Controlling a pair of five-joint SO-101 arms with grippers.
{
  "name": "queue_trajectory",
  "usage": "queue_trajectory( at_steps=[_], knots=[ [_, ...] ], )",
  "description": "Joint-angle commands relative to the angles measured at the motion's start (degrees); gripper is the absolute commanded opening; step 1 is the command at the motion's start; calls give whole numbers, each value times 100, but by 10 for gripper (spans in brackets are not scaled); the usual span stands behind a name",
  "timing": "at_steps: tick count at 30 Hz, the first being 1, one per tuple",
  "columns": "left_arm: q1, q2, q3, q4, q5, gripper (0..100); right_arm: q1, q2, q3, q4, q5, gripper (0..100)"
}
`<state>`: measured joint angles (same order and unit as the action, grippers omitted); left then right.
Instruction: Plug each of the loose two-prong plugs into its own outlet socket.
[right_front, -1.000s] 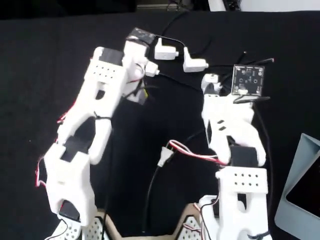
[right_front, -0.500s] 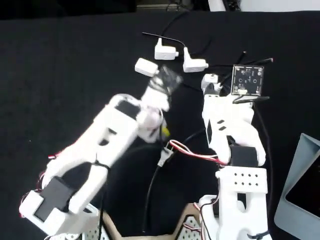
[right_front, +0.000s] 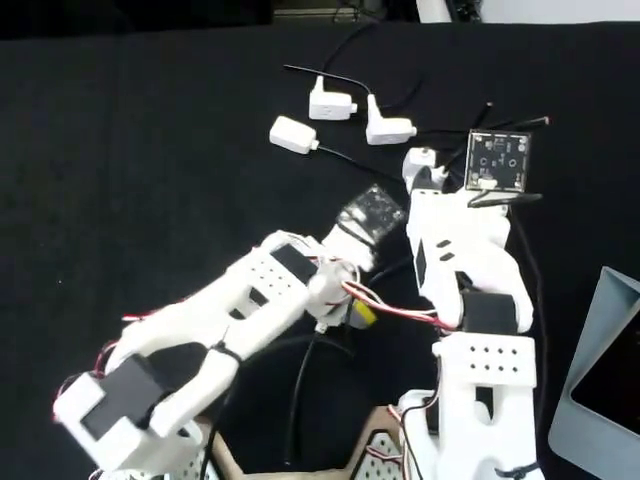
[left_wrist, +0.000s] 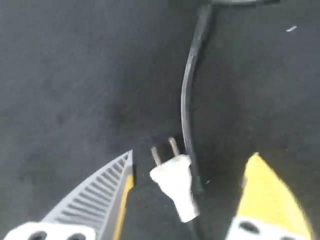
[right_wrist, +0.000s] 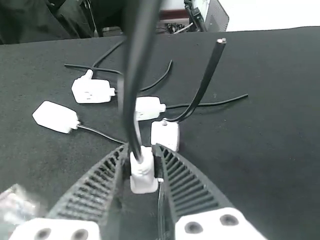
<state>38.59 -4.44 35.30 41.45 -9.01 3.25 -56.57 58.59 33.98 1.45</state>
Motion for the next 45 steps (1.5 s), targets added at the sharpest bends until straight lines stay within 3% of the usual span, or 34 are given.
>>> queue_trajectory(
  at_steps=[1,7,15,27,33,37,40,45],
  knots=[
    [224,589,-215,-352,-404,349,26,-119,-347,18,35,12],
    [145,1618,-1578,791,-457,309,26,-110,-338,18,35,12],
    [154,1837,-1780,1046,-466,20,26,-119,-330,18,35,12],
    [-136,-589,-31,1037,-475,29,26,-119,-330,18,35,12],
    [-470,-1055,251,1002,-475,36,44,-119,-347,9,26,12],
    [-453,-993,251,976,-422,183,70,-127,-356,-9,0,12],
    [-505,-949,303,598,132,298,70,-127,-365,-18,-9,12],
    [-365,-756,277,-9,369,302,70,-127,-462,-18,-281,12]
  ],
)
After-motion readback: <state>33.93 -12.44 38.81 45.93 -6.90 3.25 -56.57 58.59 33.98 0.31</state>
